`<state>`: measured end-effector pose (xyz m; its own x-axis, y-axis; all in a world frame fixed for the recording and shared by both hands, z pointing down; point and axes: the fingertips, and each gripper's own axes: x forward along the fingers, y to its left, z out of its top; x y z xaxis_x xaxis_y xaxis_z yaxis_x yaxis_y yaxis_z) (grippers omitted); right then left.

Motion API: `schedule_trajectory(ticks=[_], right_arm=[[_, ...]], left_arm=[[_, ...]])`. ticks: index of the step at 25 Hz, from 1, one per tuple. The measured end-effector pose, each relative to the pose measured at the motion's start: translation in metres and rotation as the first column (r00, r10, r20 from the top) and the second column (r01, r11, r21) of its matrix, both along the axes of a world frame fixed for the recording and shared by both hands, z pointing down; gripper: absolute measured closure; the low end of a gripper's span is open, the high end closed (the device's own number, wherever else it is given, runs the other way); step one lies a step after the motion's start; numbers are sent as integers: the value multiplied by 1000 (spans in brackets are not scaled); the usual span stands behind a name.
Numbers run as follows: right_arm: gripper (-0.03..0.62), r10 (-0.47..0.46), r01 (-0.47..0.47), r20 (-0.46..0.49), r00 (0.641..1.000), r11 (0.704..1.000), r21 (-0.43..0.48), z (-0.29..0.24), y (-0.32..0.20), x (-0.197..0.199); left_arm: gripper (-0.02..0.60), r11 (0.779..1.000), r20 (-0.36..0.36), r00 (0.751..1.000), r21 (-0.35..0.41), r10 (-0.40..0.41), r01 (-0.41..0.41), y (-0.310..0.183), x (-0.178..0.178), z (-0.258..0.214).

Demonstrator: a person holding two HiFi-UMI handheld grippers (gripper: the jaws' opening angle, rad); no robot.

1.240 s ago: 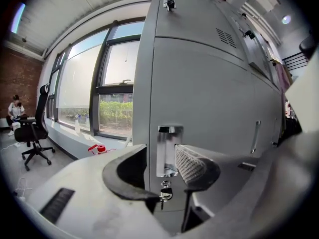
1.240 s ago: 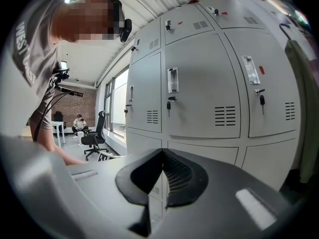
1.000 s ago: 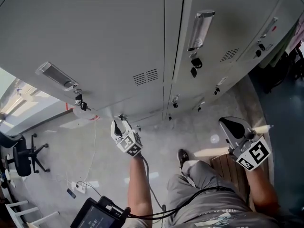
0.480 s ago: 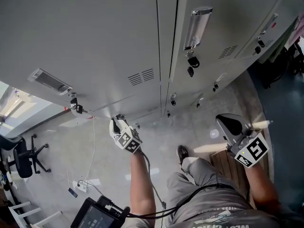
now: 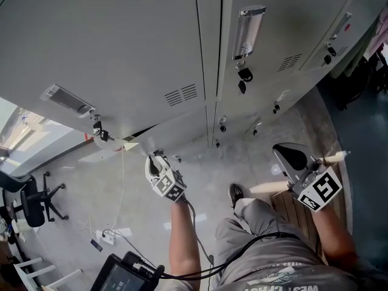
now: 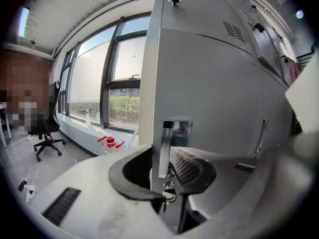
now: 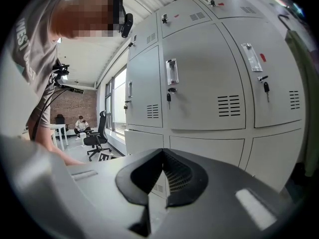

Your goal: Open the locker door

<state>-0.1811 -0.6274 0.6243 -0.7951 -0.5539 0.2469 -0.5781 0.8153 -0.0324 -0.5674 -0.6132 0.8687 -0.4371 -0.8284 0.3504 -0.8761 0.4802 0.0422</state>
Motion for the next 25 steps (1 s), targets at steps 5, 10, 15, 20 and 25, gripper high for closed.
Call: schedule_trajectory(ticks=[5,10,15,20,25], right_arm=[[599,9,-9,6,1000,1000,1,-1,5,3],[599,8,-8,10,1000,1000,-1,-4,13,4],[599,6,-6,10,1000,1000,-4,-10,21,4],[599,1,-1,10,1000,1000,-6,-16,30,5],[599,-2,3,20,1000,1000,-8,-26,39,6]], left_arm=[[465,1000,0,1000,-6,20,-20,22,16,0],[472,999,0,999,-22,46,-46,44,34,0],[505,997,4,998,-42,60,-60,57,42,0],[526,993,22,995,-70,95,-93,66,48,3],[528,990,15,993,-90,113,-111,81,54,-4]])
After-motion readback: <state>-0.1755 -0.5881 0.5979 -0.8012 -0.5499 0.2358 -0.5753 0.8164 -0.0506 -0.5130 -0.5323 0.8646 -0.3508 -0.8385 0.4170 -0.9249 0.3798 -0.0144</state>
